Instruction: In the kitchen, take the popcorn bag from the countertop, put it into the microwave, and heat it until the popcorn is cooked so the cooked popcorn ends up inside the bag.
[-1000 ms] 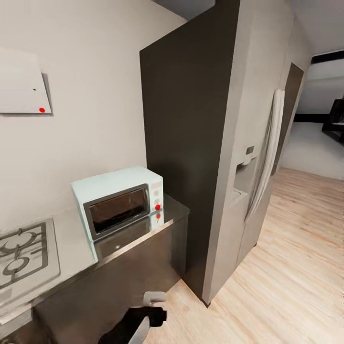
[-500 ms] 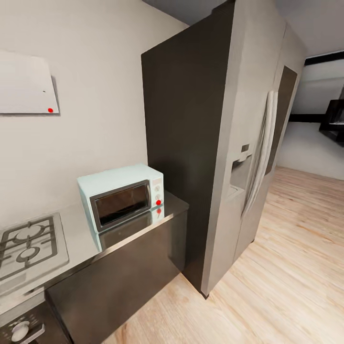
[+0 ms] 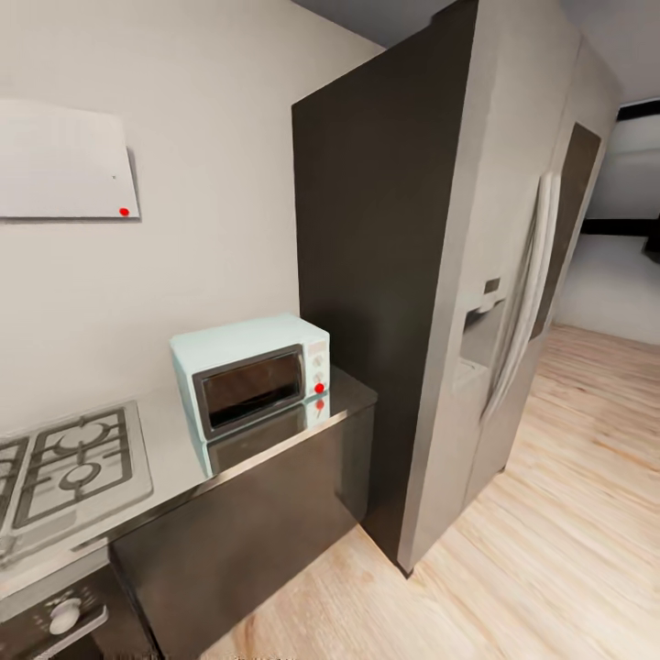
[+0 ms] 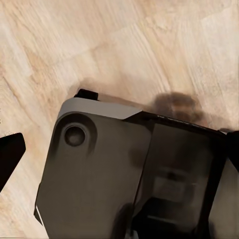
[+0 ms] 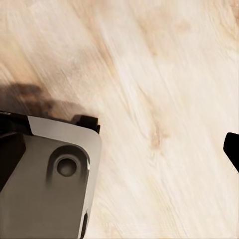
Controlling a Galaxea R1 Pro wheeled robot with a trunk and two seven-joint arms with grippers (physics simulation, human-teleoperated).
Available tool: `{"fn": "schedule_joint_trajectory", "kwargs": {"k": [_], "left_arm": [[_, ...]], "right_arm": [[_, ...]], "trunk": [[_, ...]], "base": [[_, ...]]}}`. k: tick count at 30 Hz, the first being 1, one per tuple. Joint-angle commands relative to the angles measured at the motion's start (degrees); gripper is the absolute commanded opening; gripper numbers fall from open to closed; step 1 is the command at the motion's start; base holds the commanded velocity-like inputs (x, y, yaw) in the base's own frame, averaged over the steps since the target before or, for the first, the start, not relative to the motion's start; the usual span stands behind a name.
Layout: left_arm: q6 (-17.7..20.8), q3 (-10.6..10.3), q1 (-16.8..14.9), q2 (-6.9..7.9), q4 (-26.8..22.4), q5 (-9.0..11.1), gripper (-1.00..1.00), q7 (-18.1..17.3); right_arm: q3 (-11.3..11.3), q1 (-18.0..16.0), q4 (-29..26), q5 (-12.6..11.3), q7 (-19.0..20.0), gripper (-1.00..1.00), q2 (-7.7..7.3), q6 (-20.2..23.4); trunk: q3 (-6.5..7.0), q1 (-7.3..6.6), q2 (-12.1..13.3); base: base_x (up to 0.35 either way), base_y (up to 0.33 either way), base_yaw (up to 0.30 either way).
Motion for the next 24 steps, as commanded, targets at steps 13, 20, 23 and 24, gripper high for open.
{"fn": "schedule_joint_trajectory", "kwargs": {"k": [13,20,23,24], "left_arm": [[-1.2,-0.5,1.3,-0.01,0.1,0.6,1.0,1.2],[-1.2,-0.4,1.3,-0.01,0.0,0.6,1.0,1.2],[-1.2,-0.4,1.3,-0.01,0.0,0.6,1.0,1.2],[-1.2,-0.4,1.3,-0.01,0.0,0.6,1.0,1.2]], "right_arm": [[-0.3,-0.1,0.0,4.1,-6.3,1.0,2.93,-0.9],[-0.3,-0.1,0.0,4.1,-6.4,1.0,2.94,-1.0],[-0.3,-0.1,0.0,4.1,-6.4,1.0,2.97,-1.0],[-0.3,-0.1,0.0,4.1,-6.5,1.0,2.97,-1.0]], "trunk": [[-0.12,0.03,-0.1],[-0.12,0.03,-0.1],[-0.12,0.03,-0.1],[-0.12,0.03,-0.1]], "base": [[0.0,0.0,0.3],[0.0,0.0,0.3],[0.0,0.0,0.3],[0.0,0.0,0.3]]}}
